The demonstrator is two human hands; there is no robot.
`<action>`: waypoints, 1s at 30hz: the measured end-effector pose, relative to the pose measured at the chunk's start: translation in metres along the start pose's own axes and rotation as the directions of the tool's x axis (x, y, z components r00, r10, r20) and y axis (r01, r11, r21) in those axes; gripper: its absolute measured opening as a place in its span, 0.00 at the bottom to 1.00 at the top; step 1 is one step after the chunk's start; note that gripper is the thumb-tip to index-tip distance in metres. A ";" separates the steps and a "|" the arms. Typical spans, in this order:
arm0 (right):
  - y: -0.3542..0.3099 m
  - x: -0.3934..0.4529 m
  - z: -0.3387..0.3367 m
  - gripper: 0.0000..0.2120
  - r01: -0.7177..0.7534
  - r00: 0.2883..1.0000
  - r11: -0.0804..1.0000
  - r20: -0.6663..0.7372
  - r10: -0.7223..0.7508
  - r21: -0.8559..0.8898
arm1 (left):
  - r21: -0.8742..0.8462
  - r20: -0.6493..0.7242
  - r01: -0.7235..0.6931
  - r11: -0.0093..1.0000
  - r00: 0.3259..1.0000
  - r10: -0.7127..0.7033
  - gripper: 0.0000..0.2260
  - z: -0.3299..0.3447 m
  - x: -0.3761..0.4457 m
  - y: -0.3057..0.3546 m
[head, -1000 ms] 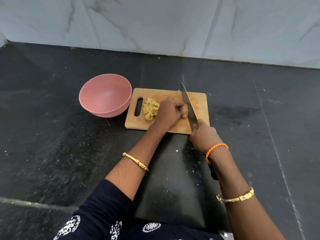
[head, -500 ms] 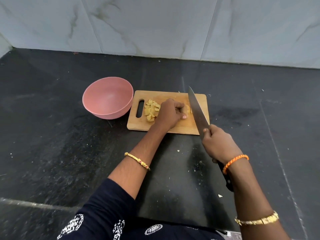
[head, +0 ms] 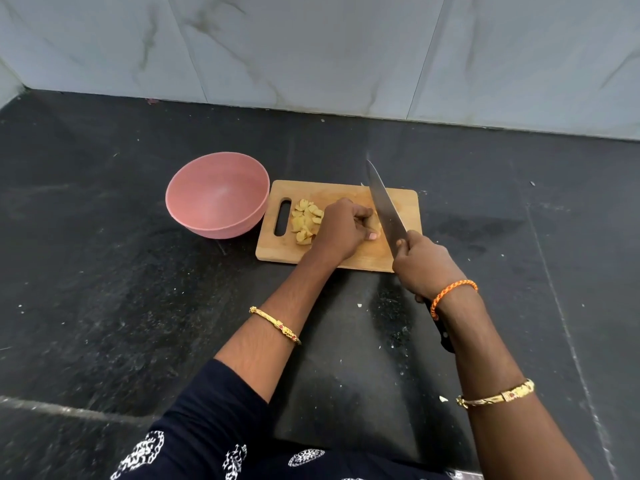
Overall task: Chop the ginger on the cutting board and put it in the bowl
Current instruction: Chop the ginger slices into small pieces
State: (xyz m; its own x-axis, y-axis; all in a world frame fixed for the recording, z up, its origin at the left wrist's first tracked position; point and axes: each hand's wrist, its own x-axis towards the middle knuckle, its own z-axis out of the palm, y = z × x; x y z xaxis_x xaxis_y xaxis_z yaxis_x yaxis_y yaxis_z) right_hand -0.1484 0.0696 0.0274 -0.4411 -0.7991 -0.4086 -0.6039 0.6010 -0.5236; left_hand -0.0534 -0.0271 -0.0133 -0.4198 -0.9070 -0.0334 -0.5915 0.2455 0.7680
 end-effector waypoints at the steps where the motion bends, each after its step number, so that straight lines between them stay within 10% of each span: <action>1: -0.001 0.000 0.001 0.14 -0.007 1.000 1.000 0.007 0.007 -0.009 | 0.002 -0.002 -0.001 1.000 1.000 0.001 0.21 0.000 0.000 0.000; 30: 0.013 -0.032 -0.001 0.10 0.022 0.999 1.000 -0.035 -0.022 0.018 | -0.044 -0.045 0.001 0.999 0.999 -0.003 0.20 0.001 -0.008 0.000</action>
State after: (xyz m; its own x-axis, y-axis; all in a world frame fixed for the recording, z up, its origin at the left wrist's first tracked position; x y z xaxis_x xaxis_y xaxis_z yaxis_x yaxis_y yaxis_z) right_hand -0.1424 0.1031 0.0342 -0.4508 -0.8120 -0.3706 -0.6017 0.5832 -0.5458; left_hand -0.0507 -0.0200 -0.0139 -0.3863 -0.9223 -0.0073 -0.5612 0.2288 0.7954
